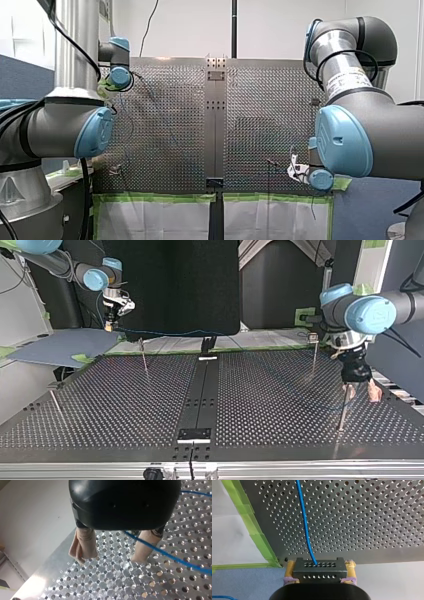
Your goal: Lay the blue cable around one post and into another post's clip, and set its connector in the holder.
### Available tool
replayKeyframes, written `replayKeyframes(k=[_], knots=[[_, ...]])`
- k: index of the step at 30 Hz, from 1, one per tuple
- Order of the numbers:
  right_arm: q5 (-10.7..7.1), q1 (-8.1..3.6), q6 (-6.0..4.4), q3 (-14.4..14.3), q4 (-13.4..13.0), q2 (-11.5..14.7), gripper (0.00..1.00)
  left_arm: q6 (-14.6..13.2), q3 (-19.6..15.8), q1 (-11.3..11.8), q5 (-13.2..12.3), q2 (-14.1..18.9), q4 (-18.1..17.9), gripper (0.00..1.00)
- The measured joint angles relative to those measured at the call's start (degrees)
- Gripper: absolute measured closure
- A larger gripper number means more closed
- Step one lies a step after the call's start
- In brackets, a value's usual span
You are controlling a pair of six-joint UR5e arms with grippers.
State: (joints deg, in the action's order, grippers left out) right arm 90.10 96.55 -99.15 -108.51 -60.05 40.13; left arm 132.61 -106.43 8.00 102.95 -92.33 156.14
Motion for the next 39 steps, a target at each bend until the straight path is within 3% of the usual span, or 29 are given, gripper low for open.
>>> replayKeyframes(k=[11,22,39], knots=[[0.00,0.00,0.16,0.0,0.0,0.0,1.00,-2.1,-0.4,-0.6,0.5,1.8,0.5,0.00],[0.00,0.00,0.17,0.0,0.0,0.0,1.00,-4.2,-0.4,-1.4,-0.5,1.8,3.2,0.00],[0.00,0.00,0.25,0.0,-0.1,0.0,1.00,-7.3,-1.3,-1.4,1.3,3.2,5.0,0.00]])
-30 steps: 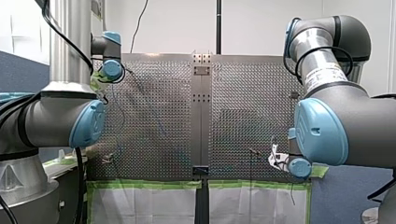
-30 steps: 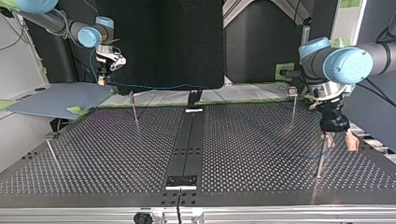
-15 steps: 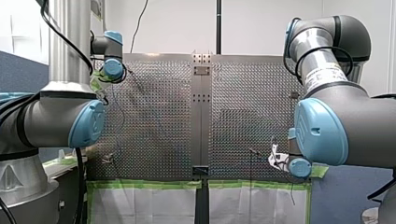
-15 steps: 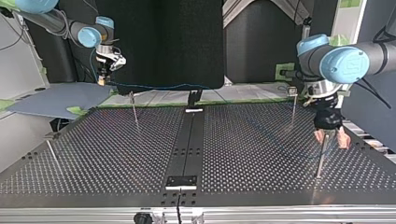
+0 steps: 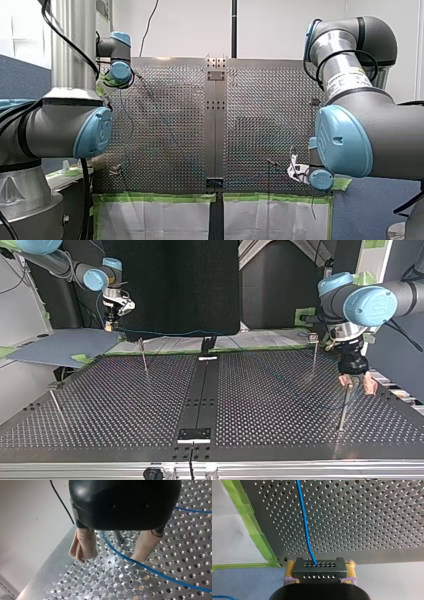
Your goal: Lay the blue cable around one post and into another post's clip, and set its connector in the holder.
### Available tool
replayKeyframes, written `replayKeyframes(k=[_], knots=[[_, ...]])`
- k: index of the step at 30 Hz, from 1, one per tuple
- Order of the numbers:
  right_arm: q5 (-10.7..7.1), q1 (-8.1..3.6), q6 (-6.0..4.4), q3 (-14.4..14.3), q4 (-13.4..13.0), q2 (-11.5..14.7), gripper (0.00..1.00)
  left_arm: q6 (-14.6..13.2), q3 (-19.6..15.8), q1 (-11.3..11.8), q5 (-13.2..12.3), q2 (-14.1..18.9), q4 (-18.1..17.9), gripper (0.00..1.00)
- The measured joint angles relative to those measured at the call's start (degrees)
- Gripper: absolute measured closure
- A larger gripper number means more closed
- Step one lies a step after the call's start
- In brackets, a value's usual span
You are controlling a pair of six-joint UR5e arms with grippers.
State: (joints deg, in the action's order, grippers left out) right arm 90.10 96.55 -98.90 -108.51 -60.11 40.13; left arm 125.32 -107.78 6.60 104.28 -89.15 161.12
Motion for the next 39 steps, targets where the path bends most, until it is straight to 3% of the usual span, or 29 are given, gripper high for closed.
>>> replayKeyframes(k=[17,30,39], knots=[[0.00,0.00,0.01,0.0,0.0,0.0,1.00,-0.7,-0.7,-0.3,0.6,2.3,0.4,0.00],[0.00,0.06,0.01,0.0,0.0,0.0,1.00,0.4,-5.5,-0.6,-3.0,7.4,0.6,0.00],[0.00,0.20,-0.04,0.0,0.0,0.0,1.00,-3.1,-4.5,-0.8,-1.3,11.6,4.5,0.00]])
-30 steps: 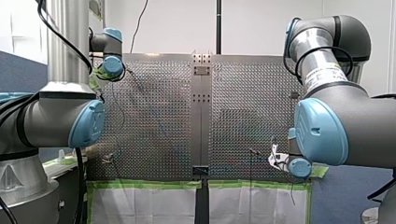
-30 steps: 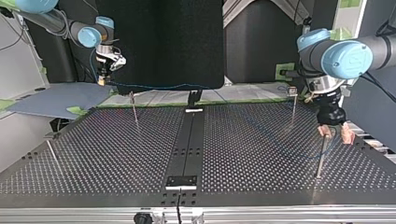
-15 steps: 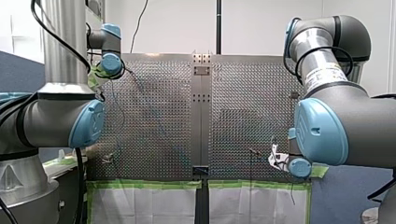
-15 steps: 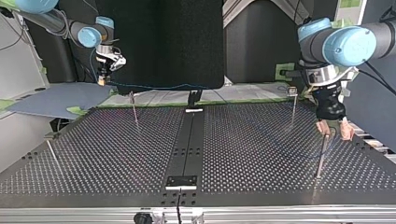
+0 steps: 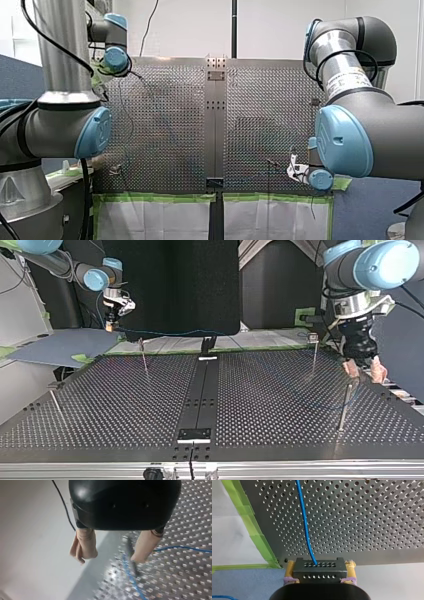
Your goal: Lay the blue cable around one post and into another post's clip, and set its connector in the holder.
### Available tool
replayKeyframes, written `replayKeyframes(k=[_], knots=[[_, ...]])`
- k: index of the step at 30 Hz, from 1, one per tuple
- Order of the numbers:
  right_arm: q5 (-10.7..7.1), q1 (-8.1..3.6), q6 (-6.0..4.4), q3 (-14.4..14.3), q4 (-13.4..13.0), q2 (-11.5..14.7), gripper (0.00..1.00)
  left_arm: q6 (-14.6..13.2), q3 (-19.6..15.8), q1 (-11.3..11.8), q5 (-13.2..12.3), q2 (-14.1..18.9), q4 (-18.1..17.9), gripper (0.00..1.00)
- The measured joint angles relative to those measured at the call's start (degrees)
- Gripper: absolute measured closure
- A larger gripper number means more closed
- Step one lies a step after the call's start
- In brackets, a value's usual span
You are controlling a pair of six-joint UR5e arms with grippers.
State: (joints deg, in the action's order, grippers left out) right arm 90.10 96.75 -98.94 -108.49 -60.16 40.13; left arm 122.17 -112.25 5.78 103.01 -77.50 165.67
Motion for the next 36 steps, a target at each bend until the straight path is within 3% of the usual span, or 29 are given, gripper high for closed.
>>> replayKeyframes(k=[10,23,36], knots=[[-0.56,0.13,-0.17,0.0,-0.3,0.0,1.00,-5.2,5.1,-1.7,4.9,1.3,5.2,0.00],[-1.57,0.40,-0.39,0.2,-0.3,0.0,1.00,-11.5,11.4,-3.8,2.6,-2.8,11.5,0.00],[-1.58,0.40,-0.30,0.5,0.2,0.0,1.00,-18.5,18.4,-5.1,8.0,-4.6,18.5,0.00]])
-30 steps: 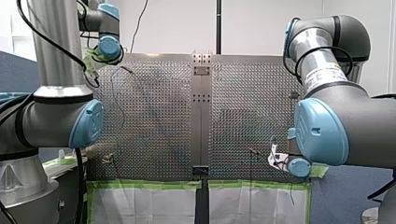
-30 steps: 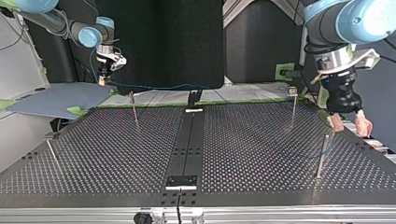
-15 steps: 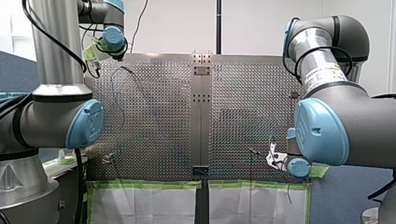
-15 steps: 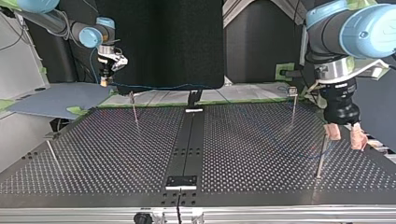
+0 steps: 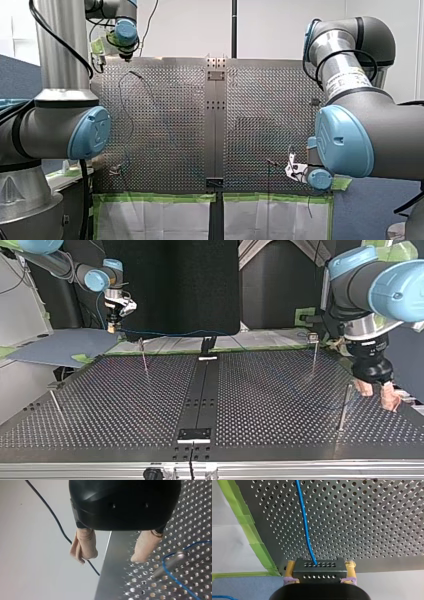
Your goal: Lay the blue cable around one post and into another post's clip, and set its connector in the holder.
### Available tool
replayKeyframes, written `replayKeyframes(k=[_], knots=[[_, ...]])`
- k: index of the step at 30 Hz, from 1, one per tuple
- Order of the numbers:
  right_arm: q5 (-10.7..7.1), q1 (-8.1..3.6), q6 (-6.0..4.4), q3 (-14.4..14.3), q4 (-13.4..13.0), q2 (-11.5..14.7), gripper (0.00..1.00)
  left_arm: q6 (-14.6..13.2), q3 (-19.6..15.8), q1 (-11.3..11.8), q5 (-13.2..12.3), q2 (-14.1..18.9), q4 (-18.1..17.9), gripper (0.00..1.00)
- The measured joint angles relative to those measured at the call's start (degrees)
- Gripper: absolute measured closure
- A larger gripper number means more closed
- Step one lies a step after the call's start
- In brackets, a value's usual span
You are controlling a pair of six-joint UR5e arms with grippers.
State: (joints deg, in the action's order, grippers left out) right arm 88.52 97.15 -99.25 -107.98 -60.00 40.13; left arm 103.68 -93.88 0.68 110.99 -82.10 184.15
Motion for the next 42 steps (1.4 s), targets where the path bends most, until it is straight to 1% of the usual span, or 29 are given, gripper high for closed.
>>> replayKeyframes(k=[5,12,14,24,27,33,35,38,42], knots=[[0.00,0.01,-0.06,0.1,0.1,0.0,1.00,-2.3,2.3,-0.7,0.2,0.0,2.3,0.00],[0.00,0.02,-0.11,0.1,0.2,0.0,1.00,-5.7,5.7,-1.9,-2.1,0.0,5.7,0.00],[0.00,0.01,-0.13,0.1,0.2,0.0,1.00,-6.6,6.6,-2.3,-2.3,0.0,6.6,0.00],[-0.08,0.02,-0.17,0.1,0.2,0.0,1.00,-11.4,11.4,-3.8,-2.2,0.0,11.4,0.00],[-0.09,0.02,-0.17,0.1,0.3,0.0,1.00,-12.9,12.3,-4.1,-1.9,0.0,12.9,0.00],[-0.09,0.02,-0.19,0.1,0.4,0.0,1.00,-15.9,11.1,-4.7,-1.7,-0.1,15.8,0.00],[-0.08,0.02,-0.19,0.1,0.5,0.0,1.00,-16.8,10.5,-4.8,-1.7,0.0,16.0,0.00],[-0.09,0.01,-0.19,0.1,0.6,0.0,1.00,-18.5,9.0,-5.1,-1.7,0.0,15.2,0.00],[-0.08,0.01,-0.18,0.1,0.7,0.0,1.00,-21.0,6.7,-5.3,-2.1,0.0,13.1,0.00]])
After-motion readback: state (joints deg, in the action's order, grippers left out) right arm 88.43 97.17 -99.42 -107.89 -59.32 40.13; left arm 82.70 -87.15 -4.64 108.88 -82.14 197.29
